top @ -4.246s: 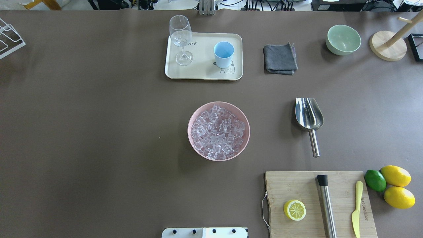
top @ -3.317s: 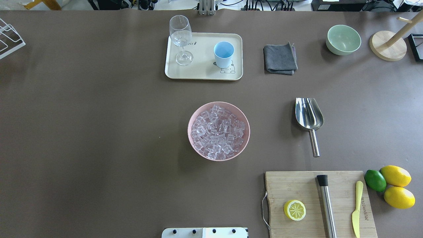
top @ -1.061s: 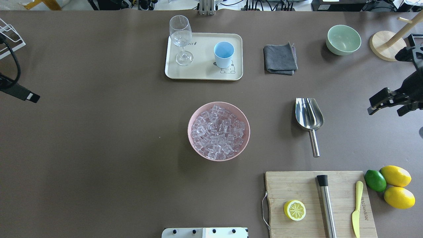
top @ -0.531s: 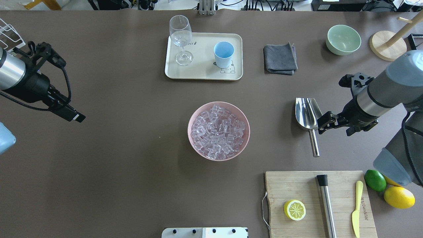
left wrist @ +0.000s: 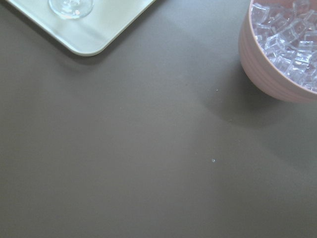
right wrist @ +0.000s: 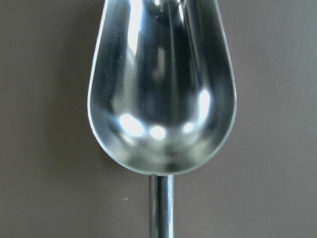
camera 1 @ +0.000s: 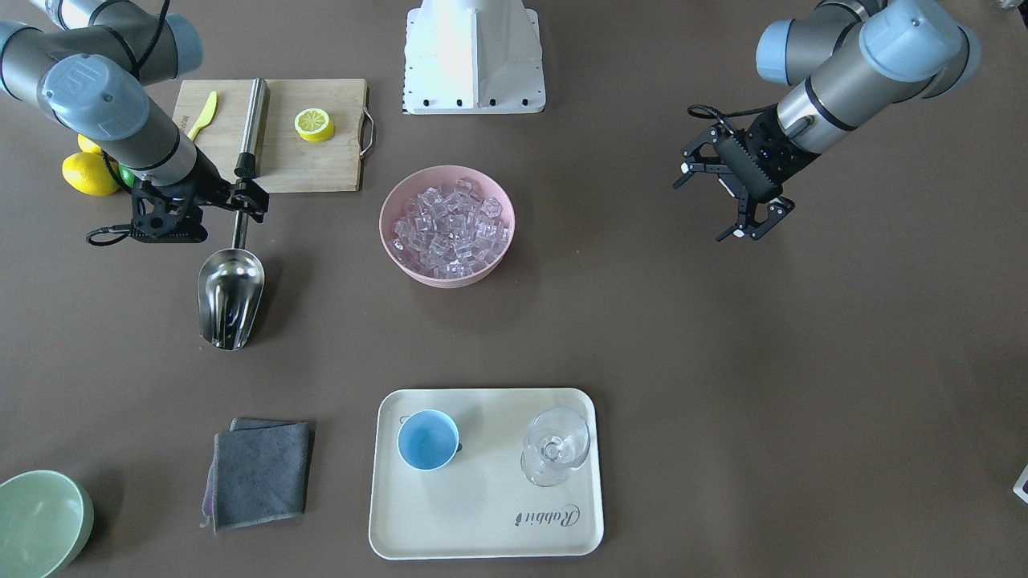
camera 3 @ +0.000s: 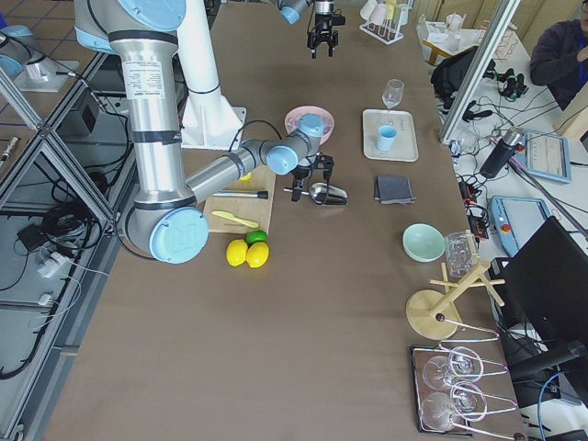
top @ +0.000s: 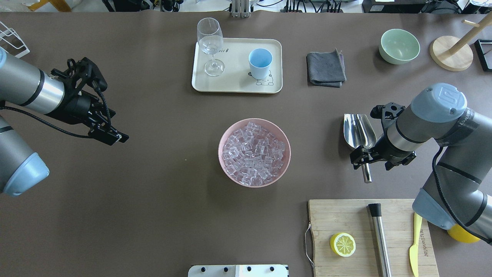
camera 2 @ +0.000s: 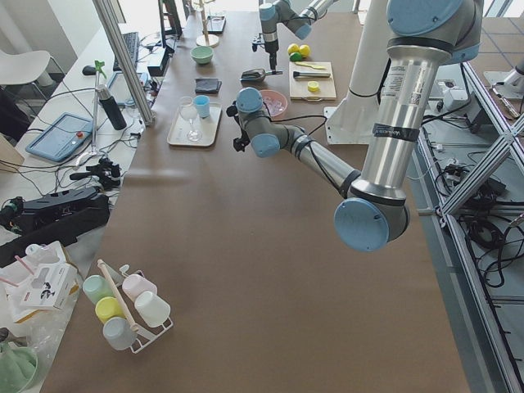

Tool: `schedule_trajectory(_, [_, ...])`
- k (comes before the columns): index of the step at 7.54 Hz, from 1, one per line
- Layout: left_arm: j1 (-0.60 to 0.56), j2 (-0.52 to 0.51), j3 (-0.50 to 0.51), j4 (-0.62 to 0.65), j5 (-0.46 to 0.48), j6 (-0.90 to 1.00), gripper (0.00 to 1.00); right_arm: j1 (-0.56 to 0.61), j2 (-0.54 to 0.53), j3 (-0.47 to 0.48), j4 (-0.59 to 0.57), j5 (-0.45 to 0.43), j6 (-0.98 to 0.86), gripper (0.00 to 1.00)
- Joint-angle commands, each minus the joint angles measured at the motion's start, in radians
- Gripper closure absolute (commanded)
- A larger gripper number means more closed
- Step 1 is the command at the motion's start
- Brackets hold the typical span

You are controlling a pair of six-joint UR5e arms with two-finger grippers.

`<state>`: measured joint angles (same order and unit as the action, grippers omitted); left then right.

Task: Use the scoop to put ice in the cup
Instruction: 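Move the left gripper beside the pink bowl while the right reaches the scoop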

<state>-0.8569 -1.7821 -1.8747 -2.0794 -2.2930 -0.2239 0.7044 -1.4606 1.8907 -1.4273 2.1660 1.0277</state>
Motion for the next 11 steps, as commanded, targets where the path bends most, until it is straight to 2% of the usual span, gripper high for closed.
schedule_trajectory(1, [0.05, -0.037, 0.035, -0.093, 0.075, 0.001, 0.02, -0.023, 0.002, -0.021, 0.001, -0.002, 0.002, 0.01])
schedule_trajectory(3, [0.055, -0.116, 0.142, -0.175, 0.078, 0.088, 0.02, -0.029, 0.003, -0.031, 0.001, -0.003, 0.002, 0.02])
schedule_trajectory(5, [0.082, -0.135, 0.161, -0.182, 0.086, 0.364, 0.02, -0.032, 0.022, -0.039, -0.001, 0.002, 0.0, 0.02])
schedule_trajectory(6, [0.149, -0.143, 0.157, -0.218, 0.198, 0.406, 0.02, -0.034, 0.026, -0.039, -0.001, 0.002, 0.002, 0.02])
schedule_trajectory(7, [0.206, -0.154, 0.157, -0.238, 0.266, 0.406, 0.02, -0.036, 0.026, -0.039, -0.001, 0.002, 0.003, 0.02])
schedule_trajectory(11, [0.265, -0.194, 0.166, -0.228, 0.271, 0.402, 0.02, -0.036, 0.025, -0.048, -0.004, 0.012, -0.015, 0.06])
